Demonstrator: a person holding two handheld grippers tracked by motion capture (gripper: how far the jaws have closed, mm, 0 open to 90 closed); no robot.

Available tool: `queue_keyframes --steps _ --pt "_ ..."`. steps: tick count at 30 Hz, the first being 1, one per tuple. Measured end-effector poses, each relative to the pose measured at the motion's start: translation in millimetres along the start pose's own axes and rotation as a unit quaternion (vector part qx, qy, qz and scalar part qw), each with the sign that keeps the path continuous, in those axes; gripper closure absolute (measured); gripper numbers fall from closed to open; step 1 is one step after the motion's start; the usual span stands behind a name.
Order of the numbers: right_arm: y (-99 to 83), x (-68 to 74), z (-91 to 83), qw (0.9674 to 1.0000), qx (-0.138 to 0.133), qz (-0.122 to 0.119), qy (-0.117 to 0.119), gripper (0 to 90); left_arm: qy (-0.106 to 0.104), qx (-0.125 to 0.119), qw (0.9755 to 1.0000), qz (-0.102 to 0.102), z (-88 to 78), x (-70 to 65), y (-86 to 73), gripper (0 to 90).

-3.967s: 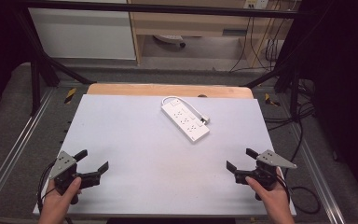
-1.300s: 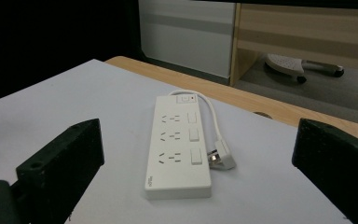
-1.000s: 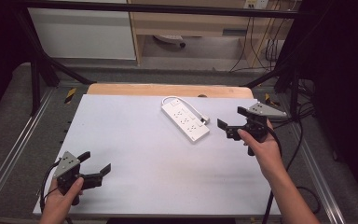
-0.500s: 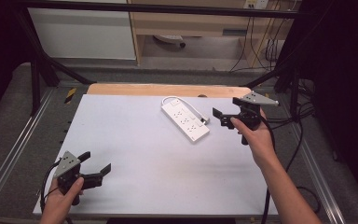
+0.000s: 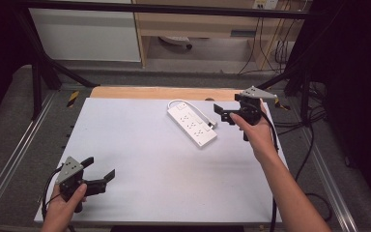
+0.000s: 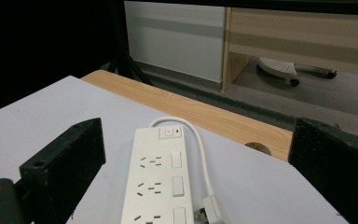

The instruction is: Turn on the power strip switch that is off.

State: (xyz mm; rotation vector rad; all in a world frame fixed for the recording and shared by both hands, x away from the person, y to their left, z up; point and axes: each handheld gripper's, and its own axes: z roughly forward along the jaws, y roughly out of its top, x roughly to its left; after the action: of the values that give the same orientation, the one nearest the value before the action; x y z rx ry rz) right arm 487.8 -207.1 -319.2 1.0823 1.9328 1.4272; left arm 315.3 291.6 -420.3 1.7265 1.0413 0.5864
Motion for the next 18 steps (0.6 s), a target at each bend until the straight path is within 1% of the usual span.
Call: queue_keyframes --steps 4,5,6,10,11,16,18 --pt "3.1 -0.5 8.4 1.0000 0.002 0.002 -0.001 4.8 0.000 0.000 1.0000 -0.001 0.4 0.6 0.1 5.3" --pt "5.2 -0.4 12.9 1.0000 0.002 0.000 -0.001 5.1 -0.001 0.000 1.0000 -0.001 0.5 0.9 0.1 5.4" --pt "5.2 -0.4 12.9 1.0000 0.002 0.000 -0.001 5.1 -0.001 0.000 1.0000 -0.003 0.6 1.0 0.0 5.4" --pt "8.9 -0.2 21.9 1.0000 0.002 0.001 -0.001 5.7 -0.001 -0.001 1.0000 -0.004 0.6 1.7 0.2 5.3" --pt "9.6 -0.2 26.9 1.0000 0.006 0.002 -0.001 5.8 0.000 -0.001 1.0000 -0.003 0.5 1.9 0.3 5.4" --pt "10.0 1.2 35.5 1.0000 0.005 -0.004 -0.006 6.8 -0.003 -0.005 1.0000 -0.006 0.7 2.2 1.7 5.3" --pt "9.7 0.5 39.9 1.0000 0.004 -0.001 -0.008 6.9 -0.003 -0.004 1.0000 -0.006 1.5 2.6 1.6 5.4"
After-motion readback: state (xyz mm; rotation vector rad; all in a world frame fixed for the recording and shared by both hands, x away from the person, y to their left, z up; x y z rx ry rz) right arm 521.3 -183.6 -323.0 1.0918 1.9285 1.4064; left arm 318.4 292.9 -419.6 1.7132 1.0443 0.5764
